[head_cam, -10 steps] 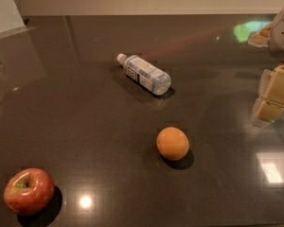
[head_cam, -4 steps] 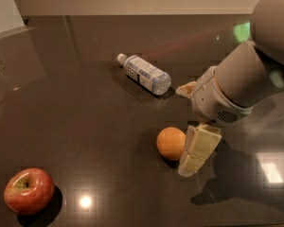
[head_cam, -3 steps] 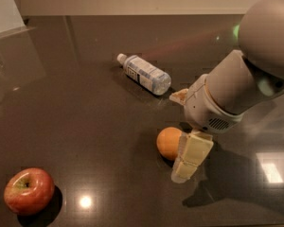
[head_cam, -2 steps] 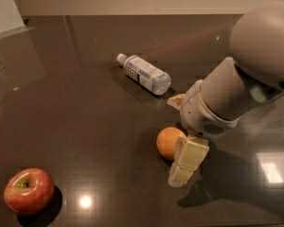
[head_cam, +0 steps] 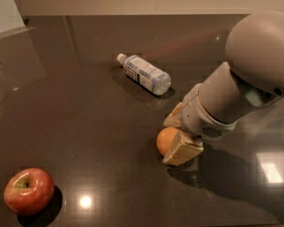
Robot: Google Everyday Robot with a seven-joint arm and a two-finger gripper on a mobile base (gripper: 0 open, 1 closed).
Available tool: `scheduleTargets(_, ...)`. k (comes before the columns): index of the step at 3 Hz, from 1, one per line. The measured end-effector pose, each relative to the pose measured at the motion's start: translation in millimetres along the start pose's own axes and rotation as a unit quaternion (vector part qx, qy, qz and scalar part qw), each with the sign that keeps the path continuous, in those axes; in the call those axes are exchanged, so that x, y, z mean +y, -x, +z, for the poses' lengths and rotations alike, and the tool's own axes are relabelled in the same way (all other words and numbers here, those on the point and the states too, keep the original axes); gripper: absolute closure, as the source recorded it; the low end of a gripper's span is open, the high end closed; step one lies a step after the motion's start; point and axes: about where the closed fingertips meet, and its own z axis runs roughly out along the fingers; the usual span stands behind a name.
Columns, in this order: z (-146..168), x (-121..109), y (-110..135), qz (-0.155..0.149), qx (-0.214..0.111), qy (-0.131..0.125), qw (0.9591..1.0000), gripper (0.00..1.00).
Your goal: Move orange near blue plastic bottle
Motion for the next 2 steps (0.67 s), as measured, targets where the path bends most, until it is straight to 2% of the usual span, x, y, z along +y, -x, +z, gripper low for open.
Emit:
scheduleTargets(1,-6.9,-2.6,1.2,0.006,-0.003,-0.005,1.0,0.65)
scheduleTargets(2,-22.9,-16.7,0.8,0.027,-0.008,-0.024,0.9993,0.88)
